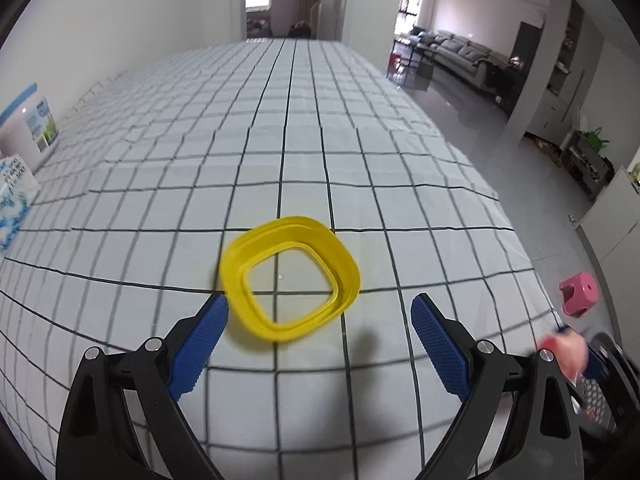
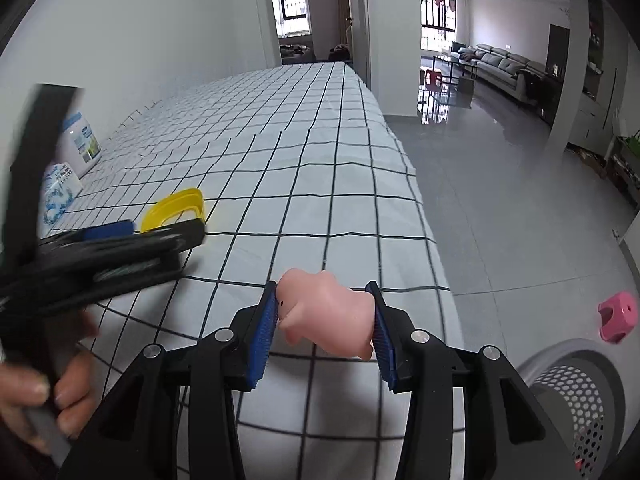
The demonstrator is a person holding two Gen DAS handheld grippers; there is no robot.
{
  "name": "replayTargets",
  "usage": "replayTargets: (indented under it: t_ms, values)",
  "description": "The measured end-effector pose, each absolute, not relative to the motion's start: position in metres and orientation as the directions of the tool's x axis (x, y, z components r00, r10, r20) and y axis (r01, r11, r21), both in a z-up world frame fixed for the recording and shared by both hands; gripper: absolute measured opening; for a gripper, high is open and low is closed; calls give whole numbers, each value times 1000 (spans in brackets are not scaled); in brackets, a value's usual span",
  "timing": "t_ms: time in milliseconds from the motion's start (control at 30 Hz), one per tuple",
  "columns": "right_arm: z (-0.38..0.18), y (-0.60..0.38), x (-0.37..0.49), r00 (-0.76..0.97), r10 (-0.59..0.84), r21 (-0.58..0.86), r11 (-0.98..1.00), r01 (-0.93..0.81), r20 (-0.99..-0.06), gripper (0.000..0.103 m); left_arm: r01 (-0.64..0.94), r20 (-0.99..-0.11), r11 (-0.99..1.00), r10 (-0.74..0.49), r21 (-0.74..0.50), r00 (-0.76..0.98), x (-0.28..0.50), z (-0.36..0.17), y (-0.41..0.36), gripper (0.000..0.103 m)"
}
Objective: Collect trash
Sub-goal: 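Grasp the yellow square lid with the left gripper while the right holds the pig, then carry the lid and pig over the basket with both grippers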
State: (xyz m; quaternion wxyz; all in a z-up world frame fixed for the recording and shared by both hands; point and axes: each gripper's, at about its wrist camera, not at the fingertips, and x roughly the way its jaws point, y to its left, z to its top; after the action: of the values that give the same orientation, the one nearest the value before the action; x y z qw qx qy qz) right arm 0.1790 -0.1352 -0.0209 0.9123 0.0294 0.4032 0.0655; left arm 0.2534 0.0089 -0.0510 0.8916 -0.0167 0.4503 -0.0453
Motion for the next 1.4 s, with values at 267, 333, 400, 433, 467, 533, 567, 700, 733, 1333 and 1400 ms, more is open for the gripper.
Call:
replayTargets:
  t_ms: [267,333,400,433,467,533,567,700,733,1333,1400]
  values:
    - [-16,-150,166,686,180,155,983,-98,-705,42,-1,-811,999,-30,-38,584,270,-56,8,91]
    - [-16,-151,164,686,187,163,981,-101,-703,42,-22,-815,999,-22,-42,579,277,-58,12,91]
    - [-17,-152,162,685,193,167,980,-105,-703,42,-29,-812,999,-18,-43,584,278,-57,13,91]
    - [-17,-151,163,684,196,169,980,-106,-703,42,-31,-811,999,-15,-41,585,279,-57,14,91]
    - [-17,-152,162,685,199,173,979,-107,-701,42,-33,-812,999,-13,-40,584,280,-58,17,91]
    - [-17,-153,162,684,202,177,978,-107,-701,42,-33,-820,999,-15,-42,572,283,-61,19,91]
    - [-17,-153,161,684,205,181,978,-107,-700,42,-33,-824,999,-17,-43,567,283,-62,20,91]
    - [-17,-154,157,684,207,187,977,-105,-699,42,-21,-828,1000,-2,-17,561,283,-66,18,87]
    - [-17,-155,157,684,208,189,976,-104,-699,42,-17,-827,1000,4,-6,563,282,-66,16,83]
    - [-26,-175,111,668,149,215,976,17,-729,42,156,-738,988,-102,4,667,155,-31,-31,69]
    - [-24,-184,95,672,137,222,974,42,-728,42,187,-725,982,-125,5,677,140,-24,-40,69]
